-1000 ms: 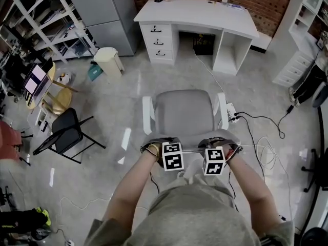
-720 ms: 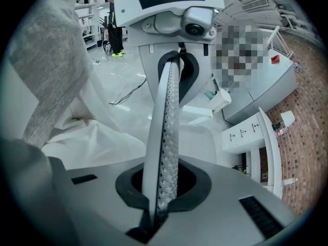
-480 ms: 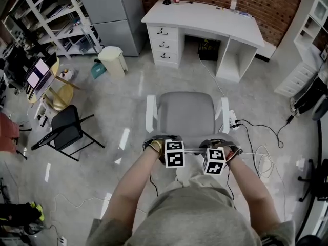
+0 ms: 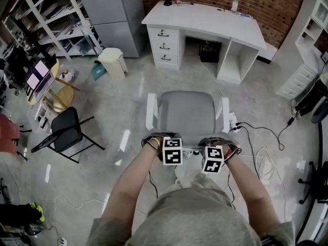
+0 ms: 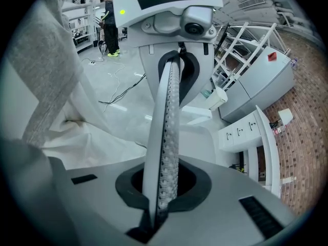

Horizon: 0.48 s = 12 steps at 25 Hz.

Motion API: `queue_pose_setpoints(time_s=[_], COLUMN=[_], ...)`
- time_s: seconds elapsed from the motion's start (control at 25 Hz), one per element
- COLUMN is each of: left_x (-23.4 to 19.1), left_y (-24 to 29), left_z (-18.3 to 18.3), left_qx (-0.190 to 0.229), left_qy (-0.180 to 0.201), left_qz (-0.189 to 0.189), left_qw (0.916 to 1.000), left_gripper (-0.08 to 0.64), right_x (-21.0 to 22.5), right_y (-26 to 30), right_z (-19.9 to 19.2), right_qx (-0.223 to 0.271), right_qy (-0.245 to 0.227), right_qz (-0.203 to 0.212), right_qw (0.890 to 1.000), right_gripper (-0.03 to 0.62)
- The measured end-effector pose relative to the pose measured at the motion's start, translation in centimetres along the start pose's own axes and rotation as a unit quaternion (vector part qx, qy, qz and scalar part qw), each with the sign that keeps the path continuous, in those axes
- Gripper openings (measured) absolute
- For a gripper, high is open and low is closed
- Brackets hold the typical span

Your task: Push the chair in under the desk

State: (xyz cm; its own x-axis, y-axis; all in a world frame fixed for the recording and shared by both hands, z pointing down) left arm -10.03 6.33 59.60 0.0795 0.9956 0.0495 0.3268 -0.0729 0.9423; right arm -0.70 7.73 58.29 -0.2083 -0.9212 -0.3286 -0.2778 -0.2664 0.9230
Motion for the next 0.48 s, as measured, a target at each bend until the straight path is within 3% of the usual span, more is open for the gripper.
queue_pose_setpoints(time_s=[0.48], left_x=[-5.5], left_y=[0.5], left_z=[0.0], left_qx=[-0.003], left_qy=[0.015], left_qz=[-0.008], left_qw=[0.9998], left_gripper=[0.094], right_x=[4.8], right_y=[1.8], right_z=[-1.5], right_qx=[-0.012], right_qy=[0.010], right_qz=[-0.017], right_qw=[1.000], right_gripper=[0.014])
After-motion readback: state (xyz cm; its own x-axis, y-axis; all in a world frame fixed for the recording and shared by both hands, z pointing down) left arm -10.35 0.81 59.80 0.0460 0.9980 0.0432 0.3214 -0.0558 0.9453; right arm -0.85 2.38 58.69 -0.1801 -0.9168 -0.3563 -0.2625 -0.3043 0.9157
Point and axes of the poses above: the fingertips, and each gripper's own axes: y forward along the fingers, x to its right, z out of its top, the point moved 6 cm from there along -y, backward along the fingers, and after that the axes turned 10 degrees about -y, right-handed, at the moved point
